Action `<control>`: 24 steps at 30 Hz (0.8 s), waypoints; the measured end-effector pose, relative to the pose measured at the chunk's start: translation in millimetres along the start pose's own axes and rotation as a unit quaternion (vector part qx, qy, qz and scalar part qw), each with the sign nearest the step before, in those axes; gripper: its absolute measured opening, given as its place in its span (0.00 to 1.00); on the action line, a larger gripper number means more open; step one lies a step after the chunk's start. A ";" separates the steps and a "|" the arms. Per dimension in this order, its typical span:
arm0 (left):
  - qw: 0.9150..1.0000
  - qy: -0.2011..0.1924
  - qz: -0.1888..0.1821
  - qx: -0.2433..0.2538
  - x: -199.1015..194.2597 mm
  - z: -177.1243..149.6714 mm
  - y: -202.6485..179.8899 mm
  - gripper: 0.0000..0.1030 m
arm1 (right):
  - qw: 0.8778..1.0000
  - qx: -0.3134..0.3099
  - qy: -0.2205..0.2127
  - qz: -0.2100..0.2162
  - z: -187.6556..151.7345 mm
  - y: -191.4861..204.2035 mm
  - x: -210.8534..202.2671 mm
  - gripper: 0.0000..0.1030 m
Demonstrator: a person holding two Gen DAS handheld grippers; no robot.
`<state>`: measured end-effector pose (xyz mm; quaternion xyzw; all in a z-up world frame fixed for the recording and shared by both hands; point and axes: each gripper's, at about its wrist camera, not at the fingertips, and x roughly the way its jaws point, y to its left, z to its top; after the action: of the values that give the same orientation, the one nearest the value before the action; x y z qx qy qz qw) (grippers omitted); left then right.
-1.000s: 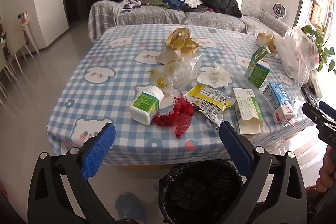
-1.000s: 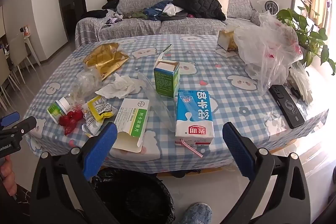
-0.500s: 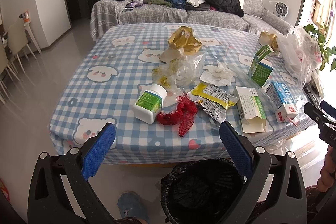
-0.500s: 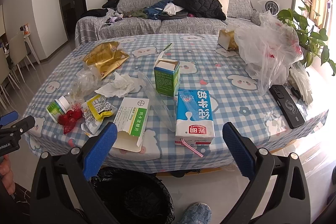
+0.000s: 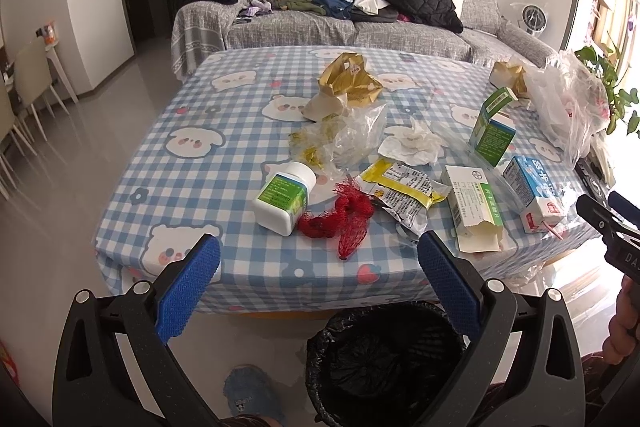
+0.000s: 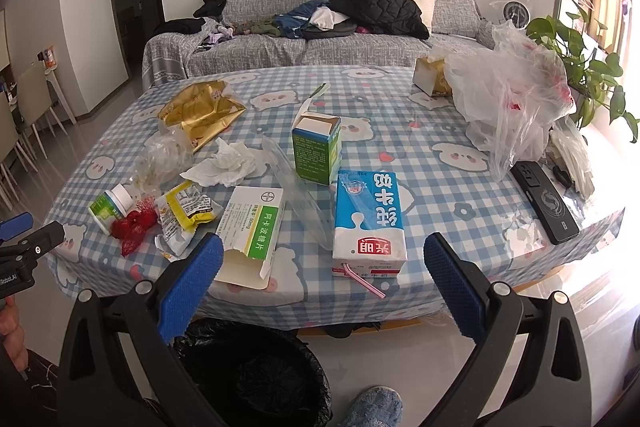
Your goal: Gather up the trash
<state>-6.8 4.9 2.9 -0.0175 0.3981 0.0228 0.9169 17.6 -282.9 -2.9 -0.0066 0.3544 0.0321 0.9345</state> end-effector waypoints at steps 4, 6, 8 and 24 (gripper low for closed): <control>1.000 0.000 0.000 0.000 -1.2 -1.2 -1.7 0.94 | 1.000 0.000 0.000 0.000 -0.1 -0.3 -0.5 0.93; 1.000 0.000 0.000 0.000 -1.4 -1.4 -2.0 0.94 | 1.000 0.000 0.000 0.000 -0.2 -0.2 -0.6 0.93; 1.000 0.000 0.001 0.000 -1.4 -1.5 -1.9 0.94 | 1.000 0.000 0.000 0.000 -0.2 -0.3 -0.6 0.93; 1.000 -0.001 0.000 0.000 -3.4 -2.3 -1.9 0.94 | 1.000 0.000 0.000 0.001 -0.4 -0.7 -1.2 0.93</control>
<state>-10.6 2.8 3.8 -0.0172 0.3973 0.0227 0.9172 16.5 -283.7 -2.5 -0.0063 0.3541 0.0327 0.9346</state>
